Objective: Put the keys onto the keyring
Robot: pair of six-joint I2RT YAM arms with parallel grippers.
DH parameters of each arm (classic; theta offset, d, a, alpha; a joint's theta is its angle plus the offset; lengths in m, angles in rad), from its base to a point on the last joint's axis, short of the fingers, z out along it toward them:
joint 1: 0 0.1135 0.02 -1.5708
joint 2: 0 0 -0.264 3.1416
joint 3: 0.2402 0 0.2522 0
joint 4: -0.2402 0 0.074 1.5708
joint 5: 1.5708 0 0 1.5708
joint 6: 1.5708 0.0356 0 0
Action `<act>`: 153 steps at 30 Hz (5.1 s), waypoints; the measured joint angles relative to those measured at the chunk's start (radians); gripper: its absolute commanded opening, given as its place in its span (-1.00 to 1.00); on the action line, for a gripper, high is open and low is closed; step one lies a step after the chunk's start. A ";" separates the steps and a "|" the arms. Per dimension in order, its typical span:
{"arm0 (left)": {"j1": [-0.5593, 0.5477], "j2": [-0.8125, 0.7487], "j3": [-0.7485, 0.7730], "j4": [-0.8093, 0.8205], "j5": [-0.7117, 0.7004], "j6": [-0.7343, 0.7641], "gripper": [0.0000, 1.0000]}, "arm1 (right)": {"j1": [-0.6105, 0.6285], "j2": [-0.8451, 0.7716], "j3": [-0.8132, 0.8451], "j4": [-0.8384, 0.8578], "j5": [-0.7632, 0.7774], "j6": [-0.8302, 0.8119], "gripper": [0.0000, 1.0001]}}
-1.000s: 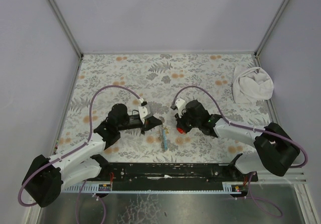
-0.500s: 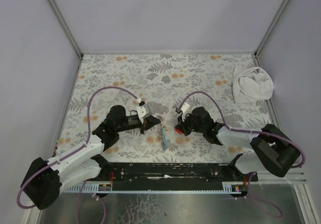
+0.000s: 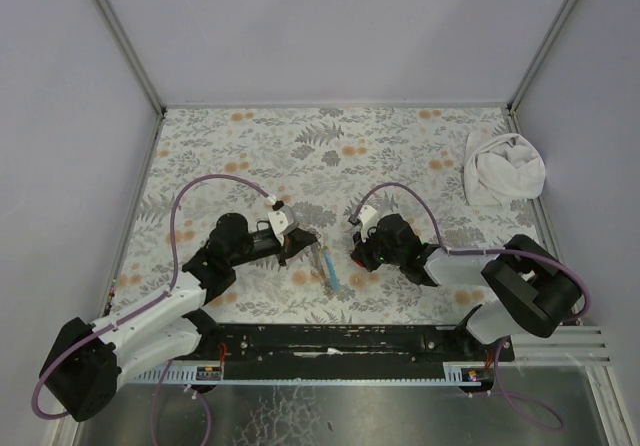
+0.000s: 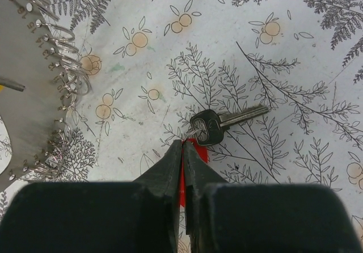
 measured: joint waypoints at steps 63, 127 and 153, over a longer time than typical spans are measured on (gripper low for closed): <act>0.000 -0.027 -0.018 0.021 -0.065 -0.018 -1.00 | -0.082 0.125 0.406 -0.727 0.024 0.220 -0.55; 0.000 0.032 0.004 0.018 0.097 0.028 -1.00 | -0.085 -0.212 0.396 -0.563 -0.340 -0.331 -1.00; 0.000 0.164 0.139 -0.087 0.267 0.148 -1.00 | -0.054 -0.286 0.398 -0.665 -0.609 -0.692 -1.00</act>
